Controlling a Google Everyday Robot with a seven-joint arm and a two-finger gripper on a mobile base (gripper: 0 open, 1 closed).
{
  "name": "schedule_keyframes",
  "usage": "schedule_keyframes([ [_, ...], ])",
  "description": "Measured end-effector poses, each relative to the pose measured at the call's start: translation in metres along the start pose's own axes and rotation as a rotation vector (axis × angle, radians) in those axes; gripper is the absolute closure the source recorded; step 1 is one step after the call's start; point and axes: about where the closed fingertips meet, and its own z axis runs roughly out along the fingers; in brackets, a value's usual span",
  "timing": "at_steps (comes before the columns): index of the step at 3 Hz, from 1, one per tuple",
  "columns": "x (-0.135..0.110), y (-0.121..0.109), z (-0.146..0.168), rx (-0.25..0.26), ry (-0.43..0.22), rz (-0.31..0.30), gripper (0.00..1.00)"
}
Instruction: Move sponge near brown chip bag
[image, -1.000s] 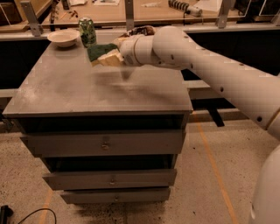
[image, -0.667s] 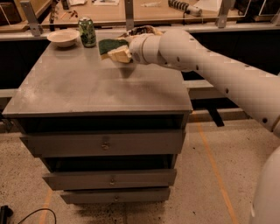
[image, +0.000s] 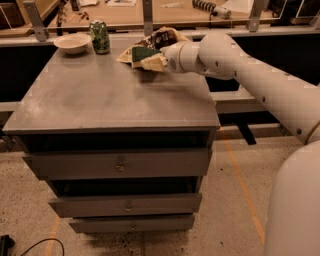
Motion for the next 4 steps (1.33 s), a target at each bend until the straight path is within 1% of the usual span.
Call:
schedule_keyframes([
  [1,0.022,-0.010,0.003,-0.016,0.069,0.038,0.51],
  [2,0.035,-0.012,0.008,-0.029,0.112,0.056,0.30],
  [3,0.042,-0.008,0.013,-0.050,0.140,0.053,0.05],
  [4,0.040,-0.004,0.012,-0.055,0.141,0.037,0.00],
])
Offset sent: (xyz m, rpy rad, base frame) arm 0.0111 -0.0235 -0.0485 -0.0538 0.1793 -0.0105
